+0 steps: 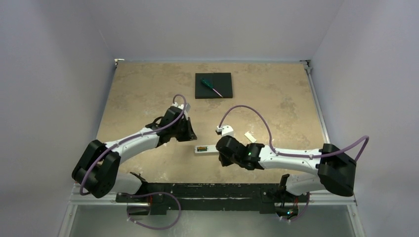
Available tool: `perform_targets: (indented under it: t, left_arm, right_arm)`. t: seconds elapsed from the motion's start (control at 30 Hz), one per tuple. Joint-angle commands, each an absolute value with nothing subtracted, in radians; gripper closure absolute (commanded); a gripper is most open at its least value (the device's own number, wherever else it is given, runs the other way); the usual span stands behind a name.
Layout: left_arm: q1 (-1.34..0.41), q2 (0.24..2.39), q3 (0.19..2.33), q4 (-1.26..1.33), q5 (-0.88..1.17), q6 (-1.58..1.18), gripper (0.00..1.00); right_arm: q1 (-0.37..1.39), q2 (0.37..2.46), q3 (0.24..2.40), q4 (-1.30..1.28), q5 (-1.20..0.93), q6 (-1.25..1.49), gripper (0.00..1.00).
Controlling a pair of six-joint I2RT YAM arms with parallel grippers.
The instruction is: Load the batteries into the remote control
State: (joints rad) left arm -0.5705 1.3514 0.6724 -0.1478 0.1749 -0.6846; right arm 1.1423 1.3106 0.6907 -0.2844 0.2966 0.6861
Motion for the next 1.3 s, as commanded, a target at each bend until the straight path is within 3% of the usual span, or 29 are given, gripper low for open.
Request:
perform_targets:
  t: [0.0, 0.57, 1.27]
  left_arm:
    - [-0.574, 1.401, 0.722, -0.115, 0.161, -0.655, 1.00]
    - [-0.575, 1.596, 0.726, -0.026, 0.198, -0.662, 1.00]
    - [-0.628, 1.586, 0.613, 0.020, 0.240, -0.689, 1.00]
  right_arm:
    - [1.141, 1.299, 0.667, -0.218, 0.332, 0.750, 1.00]
    - [1.061, 1.422, 0.656, -0.164, 0.341, 0.789, 1.00]
    - [0.960, 1.598, 0.826, -0.170, 0.348, 0.711, 1.00]
